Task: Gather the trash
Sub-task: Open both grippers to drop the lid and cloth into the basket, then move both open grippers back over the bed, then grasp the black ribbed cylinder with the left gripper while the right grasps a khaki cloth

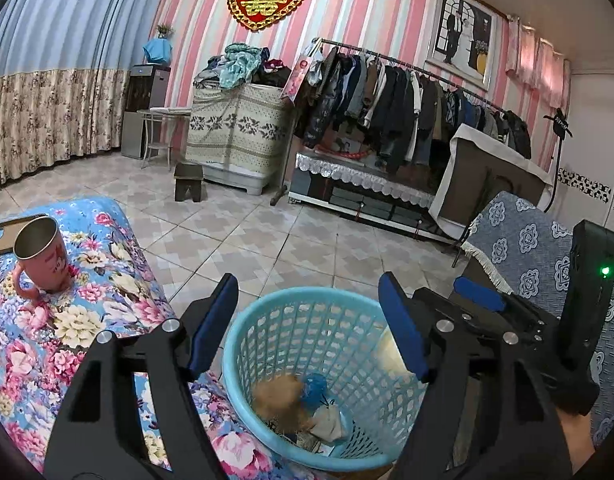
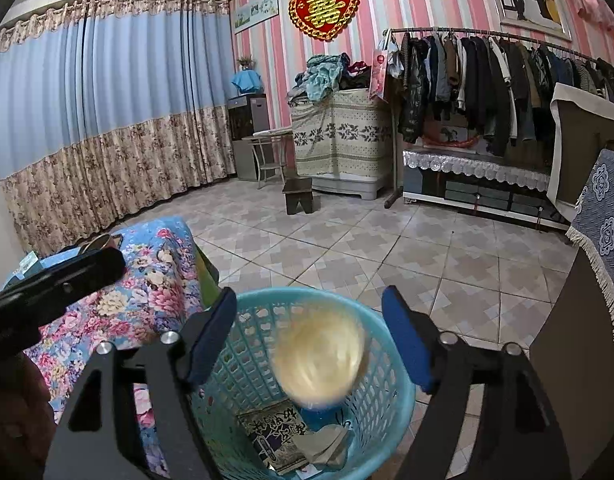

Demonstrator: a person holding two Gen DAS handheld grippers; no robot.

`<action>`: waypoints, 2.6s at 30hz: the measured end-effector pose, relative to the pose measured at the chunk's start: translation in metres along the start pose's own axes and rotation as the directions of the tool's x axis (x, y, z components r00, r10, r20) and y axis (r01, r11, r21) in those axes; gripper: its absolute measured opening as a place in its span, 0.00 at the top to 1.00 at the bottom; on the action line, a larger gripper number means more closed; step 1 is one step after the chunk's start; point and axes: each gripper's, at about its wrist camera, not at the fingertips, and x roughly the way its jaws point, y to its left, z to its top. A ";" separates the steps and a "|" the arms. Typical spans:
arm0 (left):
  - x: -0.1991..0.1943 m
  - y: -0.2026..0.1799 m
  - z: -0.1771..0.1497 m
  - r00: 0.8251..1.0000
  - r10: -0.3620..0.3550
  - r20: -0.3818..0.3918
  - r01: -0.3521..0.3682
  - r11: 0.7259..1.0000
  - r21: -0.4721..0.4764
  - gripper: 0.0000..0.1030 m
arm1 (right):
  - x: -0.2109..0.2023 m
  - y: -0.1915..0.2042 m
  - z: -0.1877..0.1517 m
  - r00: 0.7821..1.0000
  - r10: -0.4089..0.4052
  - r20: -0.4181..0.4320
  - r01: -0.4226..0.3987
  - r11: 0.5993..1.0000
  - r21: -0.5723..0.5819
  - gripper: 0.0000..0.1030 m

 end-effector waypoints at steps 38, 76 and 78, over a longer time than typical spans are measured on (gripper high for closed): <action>-0.293 0.359 -0.013 0.793 0.607 -0.054 -0.608 0.779 -0.153 0.21 | 0.013 0.332 -0.006 0.893 0.446 -0.052 -0.449 0.882 -0.144 0.28; -0.281 0.446 -0.051 0.740 0.646 -0.188 -0.671 0.694 -0.261 0.17 | 0.092 0.529 -0.110 0.714 0.520 -0.468 -0.682 0.668 -0.298 0.61; -0.277 0.448 -0.053 0.746 0.635 -0.200 -0.666 0.699 -0.262 0.17 | 0.094 0.532 -0.112 0.704 0.513 -0.491 -0.689 0.659 -0.301 0.60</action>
